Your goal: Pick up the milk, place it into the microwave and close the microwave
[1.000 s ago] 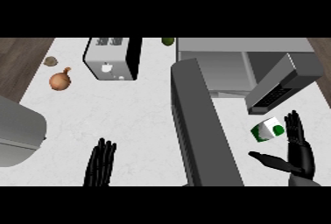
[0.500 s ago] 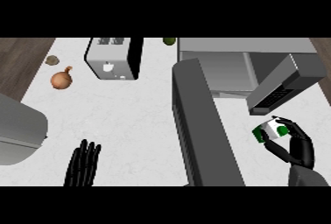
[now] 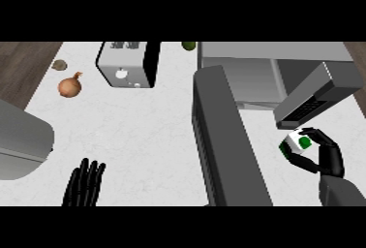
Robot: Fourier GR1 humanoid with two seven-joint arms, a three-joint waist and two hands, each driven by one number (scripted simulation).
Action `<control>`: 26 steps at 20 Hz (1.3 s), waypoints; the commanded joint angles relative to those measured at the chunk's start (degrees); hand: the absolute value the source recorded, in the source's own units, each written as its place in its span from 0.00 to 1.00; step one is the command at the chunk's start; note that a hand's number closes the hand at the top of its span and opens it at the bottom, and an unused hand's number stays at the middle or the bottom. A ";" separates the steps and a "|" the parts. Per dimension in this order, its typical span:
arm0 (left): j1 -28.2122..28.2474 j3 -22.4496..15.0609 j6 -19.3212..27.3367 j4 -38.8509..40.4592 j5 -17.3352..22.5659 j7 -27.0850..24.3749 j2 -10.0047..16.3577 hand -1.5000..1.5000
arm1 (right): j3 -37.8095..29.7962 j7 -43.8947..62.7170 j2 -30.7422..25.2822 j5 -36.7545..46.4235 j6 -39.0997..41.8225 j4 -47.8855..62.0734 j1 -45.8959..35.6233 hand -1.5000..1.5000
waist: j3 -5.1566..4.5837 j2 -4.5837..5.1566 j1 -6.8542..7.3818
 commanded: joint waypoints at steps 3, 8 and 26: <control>0.34 3.03 -1.94 -0.12 2.43 -0.59 1.49 0.00 | 5.06 -3.28 3.84 5.73 -4.78 2.31 -3.91 1.00 | 0.58 0.54 0.36; 2.86 3.59 -3.27 1.33 2.82 -3.59 2.12 0.00 | 3.91 -7.42 6.53 2.88 4.30 1.12 -3.28 1.00 | 0.54 0.29 -0.21; 2.97 7.33 -5.09 0.48 5.19 -0.86 1.94 0.00 | 9.25 2.81 16.43 2.59 -3.13 -14.87 -3.99 1.00 | 0.41 -0.10 -1.59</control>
